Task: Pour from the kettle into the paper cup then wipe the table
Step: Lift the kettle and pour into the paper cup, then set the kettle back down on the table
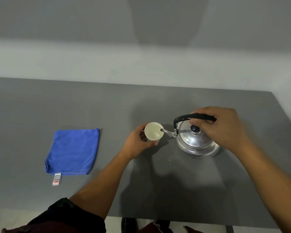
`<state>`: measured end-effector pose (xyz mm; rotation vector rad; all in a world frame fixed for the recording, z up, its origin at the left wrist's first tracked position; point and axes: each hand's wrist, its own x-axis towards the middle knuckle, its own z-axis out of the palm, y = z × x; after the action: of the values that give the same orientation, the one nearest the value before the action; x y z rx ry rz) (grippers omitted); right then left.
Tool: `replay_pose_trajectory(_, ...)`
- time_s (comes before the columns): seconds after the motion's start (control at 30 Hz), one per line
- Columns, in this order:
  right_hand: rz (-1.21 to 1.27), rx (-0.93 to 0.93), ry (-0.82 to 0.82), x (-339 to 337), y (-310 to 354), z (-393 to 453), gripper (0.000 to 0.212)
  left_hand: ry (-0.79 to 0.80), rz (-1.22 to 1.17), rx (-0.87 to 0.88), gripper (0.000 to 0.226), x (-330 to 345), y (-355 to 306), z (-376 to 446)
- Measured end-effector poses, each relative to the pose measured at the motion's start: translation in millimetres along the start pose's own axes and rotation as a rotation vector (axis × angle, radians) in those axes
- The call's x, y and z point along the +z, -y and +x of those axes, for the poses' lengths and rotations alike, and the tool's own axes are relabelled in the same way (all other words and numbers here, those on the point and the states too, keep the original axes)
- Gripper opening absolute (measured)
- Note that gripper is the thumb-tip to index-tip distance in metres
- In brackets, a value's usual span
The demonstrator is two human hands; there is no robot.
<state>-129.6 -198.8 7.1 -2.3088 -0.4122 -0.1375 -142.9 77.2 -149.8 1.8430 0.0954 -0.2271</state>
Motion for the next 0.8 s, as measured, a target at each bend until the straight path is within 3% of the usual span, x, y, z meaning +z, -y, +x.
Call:
replay_pose_trajectory(0.2, 0.092, 0.028, -0.038, -3, -10, 1, 0.024, 0.01, 0.009, 0.05, 0.092, -15, -18, -11)
replay_pose_trajectory(0.43, 0.115, 0.068, -0.079, -7, -21, 9, 0.015, 0.036, 0.019, 0.262, 0.054, -9, -82, -6)
replay_pose_trajectory(0.67, 0.147, 0.062, -0.115, -16, -33, 26, 0.015, 0.135, 0.075, 0.35, 0.048, 22, -131, 24)
replay_pose_trajectory(0.8, 0.164, 0.078, -0.108, -20, -41, 43, 0.018, 0.11, 0.052, 0.326, 0.034, 38, -143, 46)
